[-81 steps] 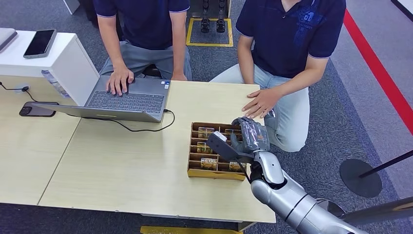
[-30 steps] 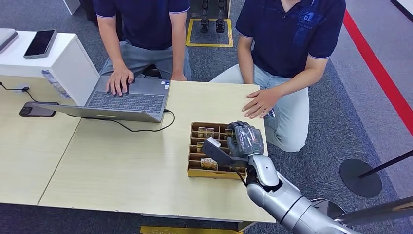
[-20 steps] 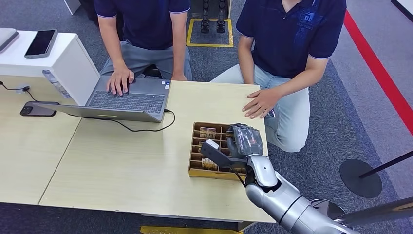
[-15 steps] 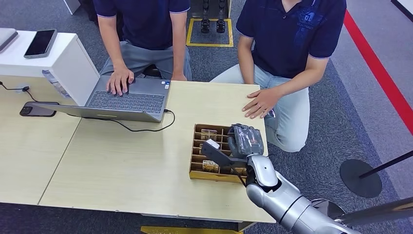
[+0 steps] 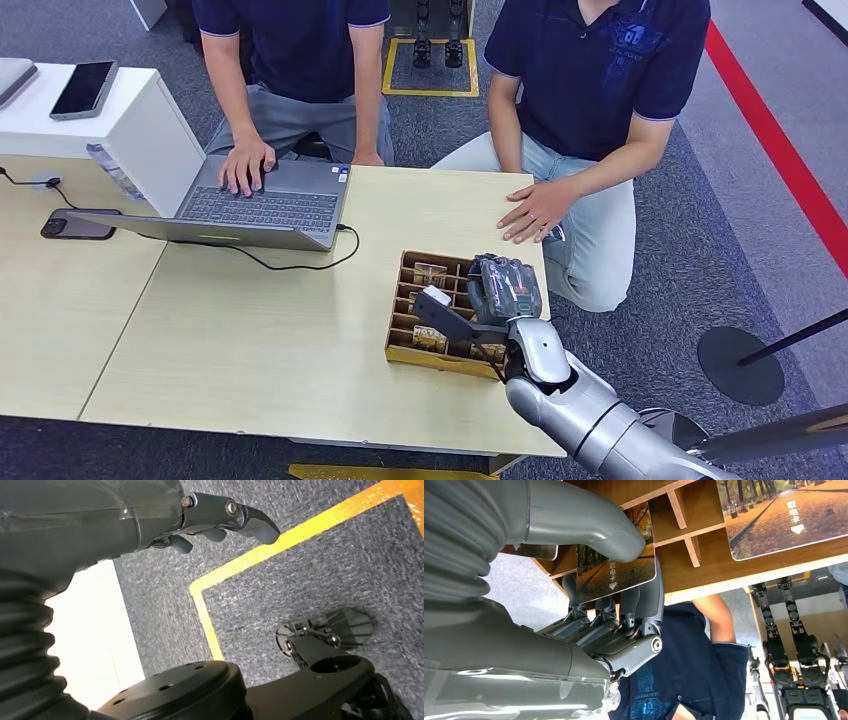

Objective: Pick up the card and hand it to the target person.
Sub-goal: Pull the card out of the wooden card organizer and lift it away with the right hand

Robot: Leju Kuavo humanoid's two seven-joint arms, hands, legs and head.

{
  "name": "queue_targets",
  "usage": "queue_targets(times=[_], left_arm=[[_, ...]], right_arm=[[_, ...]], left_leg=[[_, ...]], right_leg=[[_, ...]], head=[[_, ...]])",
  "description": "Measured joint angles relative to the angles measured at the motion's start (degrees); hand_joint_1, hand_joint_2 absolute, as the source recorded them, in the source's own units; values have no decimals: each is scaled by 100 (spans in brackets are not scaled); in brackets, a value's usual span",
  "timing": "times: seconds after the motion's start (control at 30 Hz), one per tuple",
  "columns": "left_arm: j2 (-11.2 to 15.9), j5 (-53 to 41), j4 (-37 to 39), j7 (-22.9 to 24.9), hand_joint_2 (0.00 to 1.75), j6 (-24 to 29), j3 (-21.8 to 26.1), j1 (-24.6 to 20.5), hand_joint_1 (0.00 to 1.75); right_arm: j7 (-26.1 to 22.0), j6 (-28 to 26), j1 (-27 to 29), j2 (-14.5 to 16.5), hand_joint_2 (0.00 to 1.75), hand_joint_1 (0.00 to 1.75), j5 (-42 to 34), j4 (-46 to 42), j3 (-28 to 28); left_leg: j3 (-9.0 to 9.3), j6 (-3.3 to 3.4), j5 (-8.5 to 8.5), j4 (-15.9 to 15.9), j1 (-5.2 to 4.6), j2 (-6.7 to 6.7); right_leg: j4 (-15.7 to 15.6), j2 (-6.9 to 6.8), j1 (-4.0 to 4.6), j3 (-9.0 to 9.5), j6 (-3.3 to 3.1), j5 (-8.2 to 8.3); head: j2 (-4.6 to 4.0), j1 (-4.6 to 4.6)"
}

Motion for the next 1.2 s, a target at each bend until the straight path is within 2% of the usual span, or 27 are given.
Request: queue_targets(times=[0.53,1.2], left_arm=[[2,73,0,80,175,157,-84,-2,0],[15,80,0,67,175,189,-92,-1,0]], right_arm=[[-105,-162,-66,-14,175,127,-520,-261,-36],[-25,-297,-254,-178,175,127,-532,-916,-184]], left_leg=[[-1,-3,4,0,0,2],[-2,-3,4,0,0,2]], right_leg=[[0,2,0,-2,-2,5],[0,2,0,-4,-2,5]], head=[[0,-1],[0,-1]])
